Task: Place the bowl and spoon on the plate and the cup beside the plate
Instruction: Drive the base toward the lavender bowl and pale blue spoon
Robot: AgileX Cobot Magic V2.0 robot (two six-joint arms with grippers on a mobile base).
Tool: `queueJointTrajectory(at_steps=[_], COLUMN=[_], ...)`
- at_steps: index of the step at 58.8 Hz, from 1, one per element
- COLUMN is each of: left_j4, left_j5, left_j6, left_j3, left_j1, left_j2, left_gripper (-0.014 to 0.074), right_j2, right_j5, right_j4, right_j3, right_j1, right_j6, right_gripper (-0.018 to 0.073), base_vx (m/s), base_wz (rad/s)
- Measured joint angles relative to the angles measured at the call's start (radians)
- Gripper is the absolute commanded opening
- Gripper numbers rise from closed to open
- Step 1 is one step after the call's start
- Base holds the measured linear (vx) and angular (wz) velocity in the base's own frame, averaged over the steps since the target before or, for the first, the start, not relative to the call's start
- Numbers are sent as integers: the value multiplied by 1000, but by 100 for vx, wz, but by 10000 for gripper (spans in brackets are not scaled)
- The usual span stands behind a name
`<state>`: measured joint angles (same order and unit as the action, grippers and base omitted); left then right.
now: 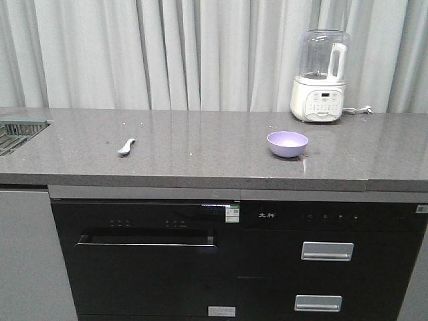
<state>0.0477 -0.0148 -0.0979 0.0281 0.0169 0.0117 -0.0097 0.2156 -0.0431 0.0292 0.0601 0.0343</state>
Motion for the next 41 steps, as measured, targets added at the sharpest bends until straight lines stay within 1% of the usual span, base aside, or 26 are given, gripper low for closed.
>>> queueJointTrajectory(at_steps=[26, 41], left_j4=[0, 0], left_j5=[0, 0], left_j6=[0, 0], left_j3=[0, 0], left_j1=[0, 0], left_j2=[0, 0], left_gripper=[-6, -6], right_j2=[0, 0], right_j5=[0, 0], right_j4=[0, 0], right_j3=[0, 0], right_j1=[0, 0], right_j6=[0, 0], right_gripper=[-9, -9], base_vx=[12, 17], base_wz=[21, 12])
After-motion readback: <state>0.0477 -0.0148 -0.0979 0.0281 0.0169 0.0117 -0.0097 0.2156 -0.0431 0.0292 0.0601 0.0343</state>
